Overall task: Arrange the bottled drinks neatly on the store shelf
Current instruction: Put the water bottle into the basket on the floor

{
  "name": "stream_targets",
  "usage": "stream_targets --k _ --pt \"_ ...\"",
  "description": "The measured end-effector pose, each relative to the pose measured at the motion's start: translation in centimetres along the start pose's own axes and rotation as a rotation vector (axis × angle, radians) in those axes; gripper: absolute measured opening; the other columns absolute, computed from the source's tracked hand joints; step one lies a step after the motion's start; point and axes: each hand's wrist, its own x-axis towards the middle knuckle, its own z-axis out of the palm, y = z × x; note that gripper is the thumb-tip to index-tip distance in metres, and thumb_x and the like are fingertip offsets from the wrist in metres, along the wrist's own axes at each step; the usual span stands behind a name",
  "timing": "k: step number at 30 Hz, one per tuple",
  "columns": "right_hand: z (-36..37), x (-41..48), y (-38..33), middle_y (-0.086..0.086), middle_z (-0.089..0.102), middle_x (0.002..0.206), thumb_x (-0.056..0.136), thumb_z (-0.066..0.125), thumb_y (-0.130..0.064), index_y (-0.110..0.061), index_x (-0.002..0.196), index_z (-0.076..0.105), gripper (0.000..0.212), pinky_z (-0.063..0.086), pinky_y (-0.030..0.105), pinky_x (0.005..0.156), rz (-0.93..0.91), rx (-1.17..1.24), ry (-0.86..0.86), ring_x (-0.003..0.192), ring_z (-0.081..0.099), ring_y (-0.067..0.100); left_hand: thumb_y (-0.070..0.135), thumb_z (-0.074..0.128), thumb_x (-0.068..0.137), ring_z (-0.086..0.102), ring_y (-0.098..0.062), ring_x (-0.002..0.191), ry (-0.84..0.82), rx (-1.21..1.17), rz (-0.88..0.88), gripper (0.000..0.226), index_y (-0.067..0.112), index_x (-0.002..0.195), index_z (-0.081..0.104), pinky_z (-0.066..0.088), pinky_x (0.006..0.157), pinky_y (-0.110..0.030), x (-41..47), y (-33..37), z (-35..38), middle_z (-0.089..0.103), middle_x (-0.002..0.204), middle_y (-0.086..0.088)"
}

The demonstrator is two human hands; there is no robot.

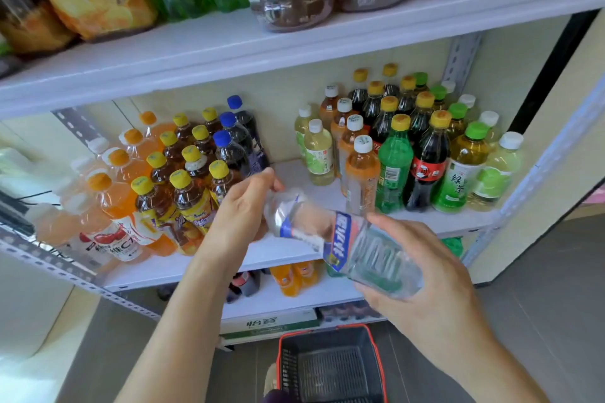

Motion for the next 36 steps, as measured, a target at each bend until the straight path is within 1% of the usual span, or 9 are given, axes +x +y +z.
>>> stream_targets --k 5,8,11,14,17,22,29,32,36 --pt "-0.2 -0.7 1.4 0.006 0.058 0.123 0.057 0.091 -0.001 -0.021 0.133 0.054 0.087 0.048 0.045 0.099 -0.347 -0.357 -0.027 0.124 0.051 0.025 0.049 0.06 0.076 0.025 -0.02 0.049 0.0 -0.124 -0.221 0.037 0.013 0.084 0.067 0.014 0.049 -0.03 -2.2 -4.6 -0.1 0.033 0.06 -0.008" --pt "0.6 -1.4 1.8 0.003 0.052 0.128 0.06 0.09 -0.001 -0.023 0.135 0.05 0.088 0.044 0.043 0.104 -0.372 -0.348 -0.086 0.128 0.047 0.024 0.045 0.06 0.079 0.018 -0.024 0.055 0.055 -0.228 -0.188 0.062 -0.007 0.114 0.055 0.016 0.047 -0.024 -3.4 -6.8 -0.5 0.037 0.064 -0.012" --pt "1.6 -1.1 1.8 0.001 0.049 0.129 0.061 0.088 0.001 -0.024 0.135 0.05 0.087 0.04 0.036 0.109 -0.388 -0.274 -0.125 0.129 0.046 0.022 0.039 0.056 0.089 0.021 -0.024 0.06 0.071 -0.284 -0.183 0.042 0.002 0.11 0.06 0.02 0.046 -0.023 -4.7 -8.0 -1.5 0.067 0.081 -0.008" --pt "3.2 -1.1 1.2 -0.002 0.053 0.126 0.061 0.09 0.0 -0.025 0.133 0.054 0.084 0.04 0.028 0.107 -0.326 -0.148 -0.187 0.125 0.051 0.019 0.052 0.063 0.082 0.019 -0.016 0.055 0.09 -0.298 -0.234 0.04 0.015 0.096 0.057 0.021 0.043 -0.017 -6.1 -9.2 -3.4 0.036 0.064 -0.004" --pt "4.1 -1.5 0.7 -0.02 0.059 0.125 0.06 0.091 -0.026 -0.042 0.125 0.058 0.075 0.042 0.015 0.098 0.008 0.109 -0.269 0.117 0.058 0.003 0.065 0.059 0.082 0.026 -0.017 0.054 0.025 -0.233 -0.262 0.056 0.013 0.102 0.056 0.024 0.045 -0.021 -8.2 -11.9 -5.0 0.03 0.067 -0.007" --pt "7.6 -2.8 2.2 -0.025 0.068 0.11 0.053 0.082 -0.067 -0.048 0.106 0.067 0.059 0.047 0.022 0.087 0.505 0.152 -0.468 0.105 0.061 -0.003 0.058 0.054 0.091 0.039 -0.015 0.062 0.003 -0.295 -0.344 0.043 0.02 0.108 0.064 0.033 0.054 -0.023 -13.8 -19.1 -5.0 0.048 0.077 -0.009" --pt "16.9 -8.9 9.5 0.001 0.073 0.099 0.064 0.075 -0.046 -0.03 0.105 0.07 0.044 0.056 0.03 0.055 1.05 0.305 -0.623 0.082 0.069 0.018 0.039 0.054 0.094 0.046 -0.015 0.05 0.279 -0.442 -0.646 0.031 0.009 0.085 0.052 0.036 0.049 -0.02 -19.2 -31.1 -2.4 0.05 0.065 -0.013" --pt "21.5 -12.5 14.5 0.001 0.074 0.087 0.088 0.066 -0.025 -0.02 0.102 0.069 0.015 0.058 0.03 0.063 1.227 0.37 -0.599 0.071 0.07 0.017 0.03 0.053 0.099 0.058 -0.018 0.05 0.338 -0.42 -0.765 0.026 0.012 0.08 0.05 0.039 0.046 -0.021 -20.0 -37.5 -1.4 0.059 0.064 -0.011" --pt "28.0 -17.2 22.1 0.004 0.068 0.101 0.095 0.058 -0.006 -0.017 0.116 0.062 0.024 0.053 0.027 0.072 1.355 0.28 -0.568 0.079 0.065 0.014 0.022 0.064 0.094 0.062 -0.02 0.05 0.432 -0.422 -0.814 0.021 0.006 0.082 0.057 0.052 0.049 -0.026 -19.2 -47.3 0.1 0.063 0.057 -0.009"
